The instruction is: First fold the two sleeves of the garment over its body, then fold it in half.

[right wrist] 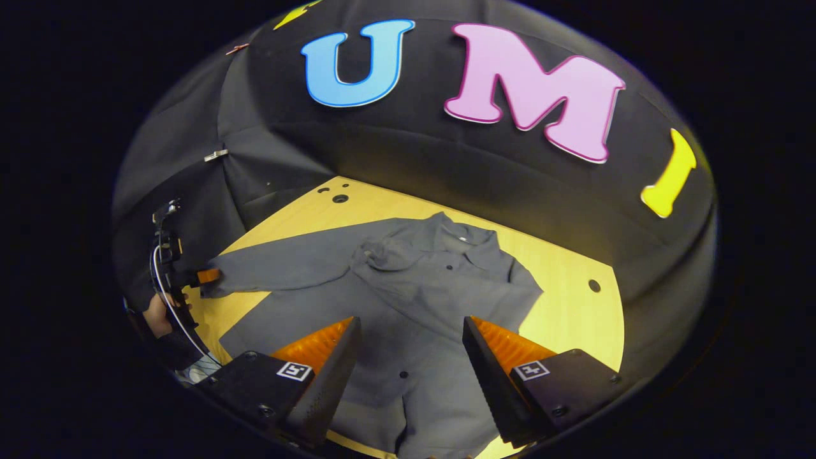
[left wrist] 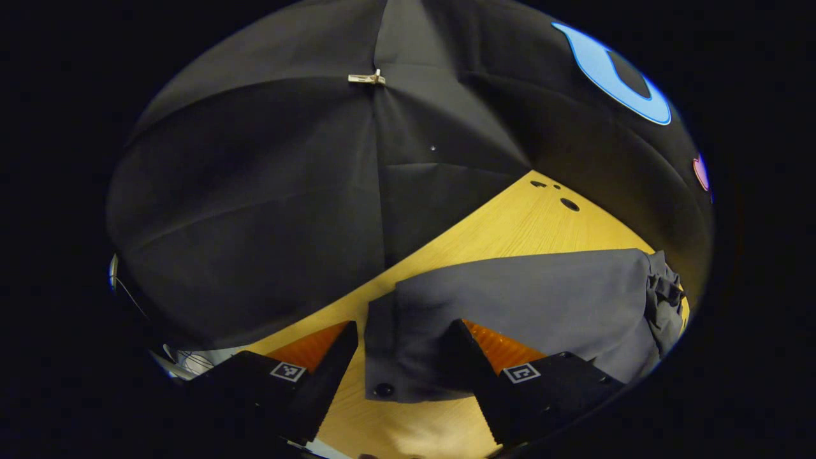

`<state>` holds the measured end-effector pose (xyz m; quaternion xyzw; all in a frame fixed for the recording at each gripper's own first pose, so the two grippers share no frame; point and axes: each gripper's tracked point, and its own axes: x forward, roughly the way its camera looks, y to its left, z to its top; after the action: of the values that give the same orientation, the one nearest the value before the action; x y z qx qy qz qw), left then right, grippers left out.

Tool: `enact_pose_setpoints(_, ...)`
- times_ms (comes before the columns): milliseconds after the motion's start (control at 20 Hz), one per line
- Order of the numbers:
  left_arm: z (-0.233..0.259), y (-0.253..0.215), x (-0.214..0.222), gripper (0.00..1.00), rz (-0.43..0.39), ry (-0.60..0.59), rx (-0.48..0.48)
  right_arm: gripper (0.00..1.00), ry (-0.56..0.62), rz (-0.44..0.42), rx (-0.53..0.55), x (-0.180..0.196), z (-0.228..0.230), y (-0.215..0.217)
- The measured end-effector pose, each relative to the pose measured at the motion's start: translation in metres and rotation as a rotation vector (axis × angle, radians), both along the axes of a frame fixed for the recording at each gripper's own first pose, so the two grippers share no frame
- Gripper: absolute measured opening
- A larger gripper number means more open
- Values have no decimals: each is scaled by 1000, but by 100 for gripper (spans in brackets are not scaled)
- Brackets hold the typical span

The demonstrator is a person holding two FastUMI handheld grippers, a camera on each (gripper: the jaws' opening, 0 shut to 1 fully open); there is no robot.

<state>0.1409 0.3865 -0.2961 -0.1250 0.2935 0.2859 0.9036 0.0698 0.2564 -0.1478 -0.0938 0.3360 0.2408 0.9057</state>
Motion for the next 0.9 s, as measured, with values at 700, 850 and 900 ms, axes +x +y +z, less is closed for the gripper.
enact_pose_setpoints(700, -1, -30, 30, 14, -149, 84, 163, 98, 88, -16, 138, 17, -20, -33)
enact_pose_setpoints(850, 2, -34, 32, 6, -142, 135, 155, 98, 68, -55, 174, 30, -21, -57)
enact_pose_setpoints(900, 8, -37, 34, 6, -131, 127, 137, 97, 66, -65, 176, 33, -22, -66)
